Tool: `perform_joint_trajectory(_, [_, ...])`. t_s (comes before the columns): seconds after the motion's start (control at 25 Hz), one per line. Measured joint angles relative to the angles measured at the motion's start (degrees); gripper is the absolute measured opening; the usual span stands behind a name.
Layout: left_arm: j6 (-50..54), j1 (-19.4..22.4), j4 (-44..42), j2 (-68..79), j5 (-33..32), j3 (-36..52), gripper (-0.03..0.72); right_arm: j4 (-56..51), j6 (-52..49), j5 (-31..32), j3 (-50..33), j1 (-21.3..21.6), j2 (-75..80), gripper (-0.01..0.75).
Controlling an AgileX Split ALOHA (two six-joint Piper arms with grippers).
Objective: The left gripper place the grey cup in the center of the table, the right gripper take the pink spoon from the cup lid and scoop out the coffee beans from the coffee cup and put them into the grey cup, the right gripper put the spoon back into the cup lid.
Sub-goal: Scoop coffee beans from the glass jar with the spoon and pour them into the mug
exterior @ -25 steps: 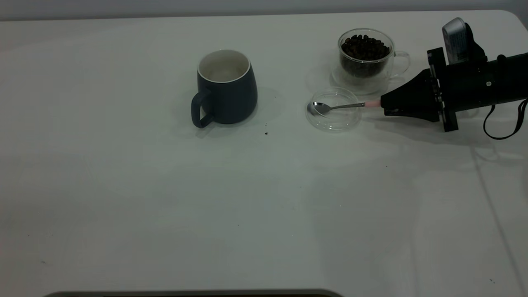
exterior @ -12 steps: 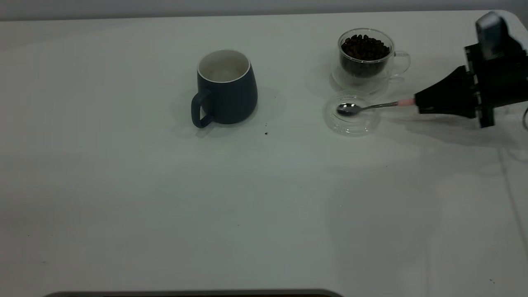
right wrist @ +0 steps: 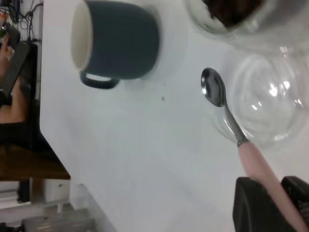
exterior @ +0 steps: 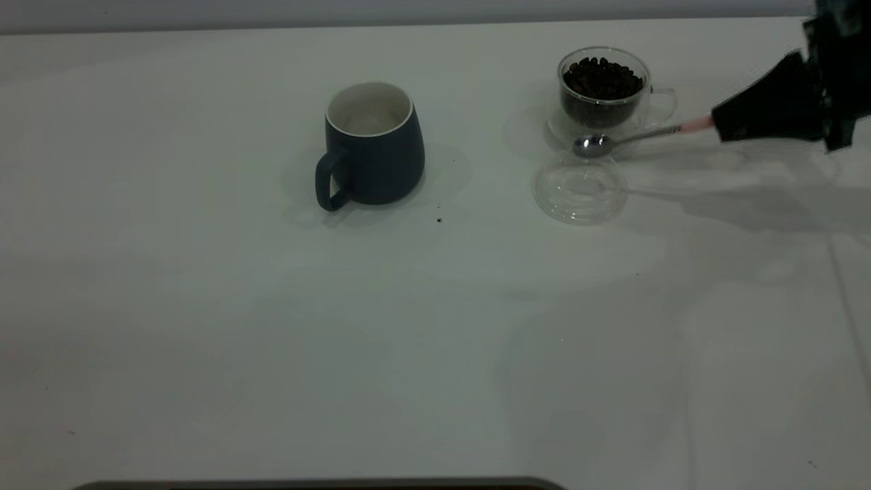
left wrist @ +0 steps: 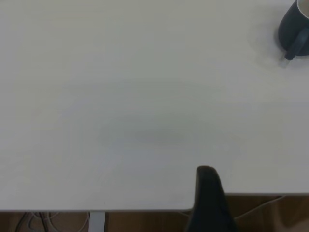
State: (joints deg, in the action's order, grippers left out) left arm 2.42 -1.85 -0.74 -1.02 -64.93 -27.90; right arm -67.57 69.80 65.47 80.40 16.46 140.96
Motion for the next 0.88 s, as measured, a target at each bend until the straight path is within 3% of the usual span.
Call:
perform_joint_trajectory(0.36, [0.0,0.0,0.0,0.0,0.0,0.0,0.565,0.9,-7.4,1.1,9.2,-2.3,-3.7,0.102])
perform_joint_trajectory(0.56, [0.0,0.0,0.0,0.0,0.0,0.0,0.565,0.9,-11.6,-1.4,14.8,-2.2,-0.9,0.102])
perform_joint_trajectory(0.88, [-0.2,0.0,0.0,0.0,0.0,0.0,0.565,1.0,-14.1,-2.4,16.1,-2.2,4.1,0.102])
